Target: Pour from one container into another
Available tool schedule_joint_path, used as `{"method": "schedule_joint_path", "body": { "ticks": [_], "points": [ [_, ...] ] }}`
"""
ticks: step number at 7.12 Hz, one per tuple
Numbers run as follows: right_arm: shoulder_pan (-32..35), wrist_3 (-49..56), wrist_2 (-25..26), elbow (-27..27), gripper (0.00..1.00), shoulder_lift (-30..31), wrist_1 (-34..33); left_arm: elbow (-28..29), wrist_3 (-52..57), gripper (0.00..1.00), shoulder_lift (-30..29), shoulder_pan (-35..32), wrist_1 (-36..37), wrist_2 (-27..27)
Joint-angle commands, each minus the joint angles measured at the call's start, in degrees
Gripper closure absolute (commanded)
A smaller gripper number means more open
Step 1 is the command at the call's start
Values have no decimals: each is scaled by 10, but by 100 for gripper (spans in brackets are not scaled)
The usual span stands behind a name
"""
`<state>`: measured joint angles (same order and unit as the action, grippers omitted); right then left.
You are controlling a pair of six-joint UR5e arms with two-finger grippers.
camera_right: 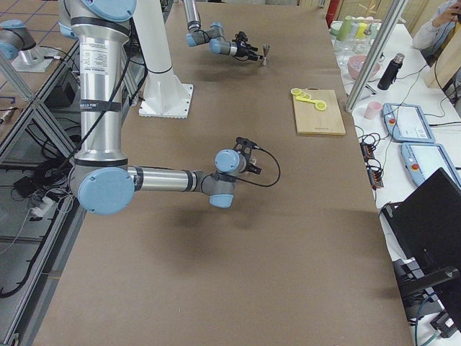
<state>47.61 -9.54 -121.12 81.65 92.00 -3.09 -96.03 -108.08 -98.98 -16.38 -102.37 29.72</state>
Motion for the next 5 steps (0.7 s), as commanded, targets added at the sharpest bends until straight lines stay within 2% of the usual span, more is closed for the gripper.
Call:
{"method": "schedule_joint_path", "body": {
  "ticks": [1,5],
  "points": [
    [-1,-25,4,-31,0,-4,46,9,1,3,-7,-12,3,0],
    [-2,-55,18,-54,0,-15,89,55,1,3,-39,-23,-3,-4]
  ]
}}
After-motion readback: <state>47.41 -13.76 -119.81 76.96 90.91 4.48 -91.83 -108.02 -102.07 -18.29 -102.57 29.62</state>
